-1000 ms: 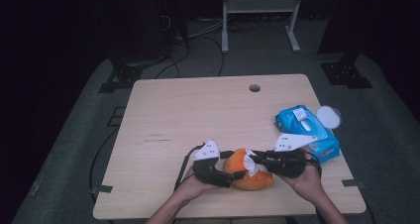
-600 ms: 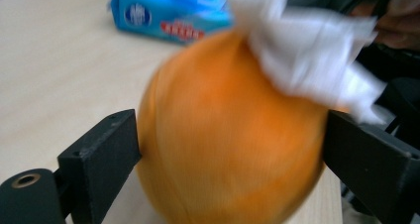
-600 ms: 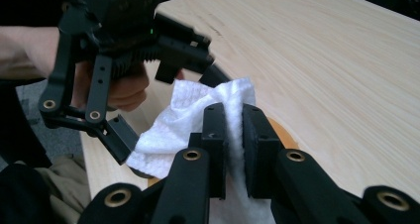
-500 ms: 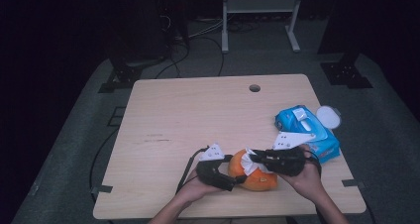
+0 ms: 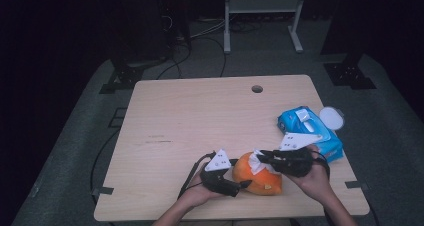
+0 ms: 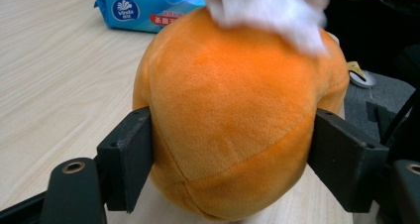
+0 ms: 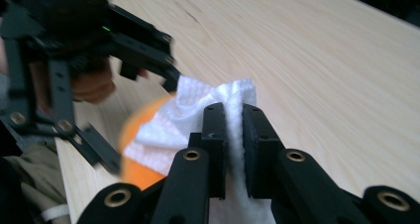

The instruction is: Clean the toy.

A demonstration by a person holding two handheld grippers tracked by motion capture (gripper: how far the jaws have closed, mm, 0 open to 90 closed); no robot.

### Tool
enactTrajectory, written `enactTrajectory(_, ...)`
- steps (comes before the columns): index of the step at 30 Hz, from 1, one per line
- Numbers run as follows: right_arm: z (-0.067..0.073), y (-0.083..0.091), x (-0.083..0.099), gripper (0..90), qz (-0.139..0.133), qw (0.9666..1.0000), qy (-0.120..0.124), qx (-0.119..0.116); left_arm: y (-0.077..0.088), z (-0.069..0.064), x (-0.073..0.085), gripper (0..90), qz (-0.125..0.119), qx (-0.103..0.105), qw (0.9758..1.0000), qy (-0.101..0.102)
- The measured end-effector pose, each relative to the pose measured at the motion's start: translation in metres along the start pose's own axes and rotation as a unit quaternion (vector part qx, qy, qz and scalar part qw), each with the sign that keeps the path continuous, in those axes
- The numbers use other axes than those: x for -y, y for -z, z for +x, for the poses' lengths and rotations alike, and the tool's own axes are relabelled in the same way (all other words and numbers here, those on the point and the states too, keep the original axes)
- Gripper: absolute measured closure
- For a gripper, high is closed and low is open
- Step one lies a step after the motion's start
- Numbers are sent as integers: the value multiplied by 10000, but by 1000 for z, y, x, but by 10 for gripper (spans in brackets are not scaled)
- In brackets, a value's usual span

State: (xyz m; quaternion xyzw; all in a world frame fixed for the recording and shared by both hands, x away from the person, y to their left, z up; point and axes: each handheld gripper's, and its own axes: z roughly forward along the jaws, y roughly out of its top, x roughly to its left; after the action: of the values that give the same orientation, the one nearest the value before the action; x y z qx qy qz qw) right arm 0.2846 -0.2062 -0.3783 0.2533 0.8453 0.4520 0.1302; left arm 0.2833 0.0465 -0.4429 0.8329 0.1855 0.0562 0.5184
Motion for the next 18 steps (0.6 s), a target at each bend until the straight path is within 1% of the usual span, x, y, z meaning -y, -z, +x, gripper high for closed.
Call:
enactTrajectory(2,-7,4,8,805,13,9999,-156,22,0,1,0,214,-15,78,10000,32)
enactTrajectory(3,-9,6,11,805,0,9997,-254,-23,0,1,-1,196,-7,152,9999,29)
enactTrajectory(4,-10,6,13,805,-13,9996,-292,-57,2,3,-3,182,-12,219,9998,32)
enactTrajectory(5,-10,6,13,805,-6,9996,-280,-58,4,4,-4,170,-57,265,9996,61)
enactTrajectory(6,-9,5,13,805,-6,9997,-233,-61,8,7,-5,156,-176,337,9992,118)
enactTrajectory(7,-8,5,12,805,-5,9997,-213,-110,11,9,-6,144,-314,425,9984,221)
enactTrajectory(8,-6,3,11,806,-8,9997,-188,-179,13,10,-7,121,-376,438,9979,302)
enactTrajectory(9,-4,1,11,805,2,9996,-156,-238,14,11,-8,102,-391,402,9979,331)
enactTrajectory(11,-1,-1,10,805,15,9995,-132,-278,13,12,-8,76,-372,364,9980,348)
enactTrajectory(12,4,-6,7,804,60,9994,-38,-346,4,13,-5,60,-112,379,9979,514)
enactTrajectory(13,6,-7,7,803,72,9994,-1,-352,0,13,-2,47,-13,452,9969,641)
enactTrajectory(14,7,-8,6,802,80,9993,1,-368,-4,14,1,40,52,582,9952,785)
enactTrajectory(15,8,-10,6,801,92,9991,6,-403,-7,14,4,34,47,644,9943,854)
enactTrajectory(16,9,-11,7,801,102,9991,-25,-422,-8,14,5,44,74,642,9944,839)
enactTrajectory(17,10,-13,7,801,110,9989,-64,-448,-7,13,6,95,95,648,9948,783)
enactTrajectory(18,10,-14,7,801,113,9988,-90,-464,-4,12,4,169,82,578,9958,702)
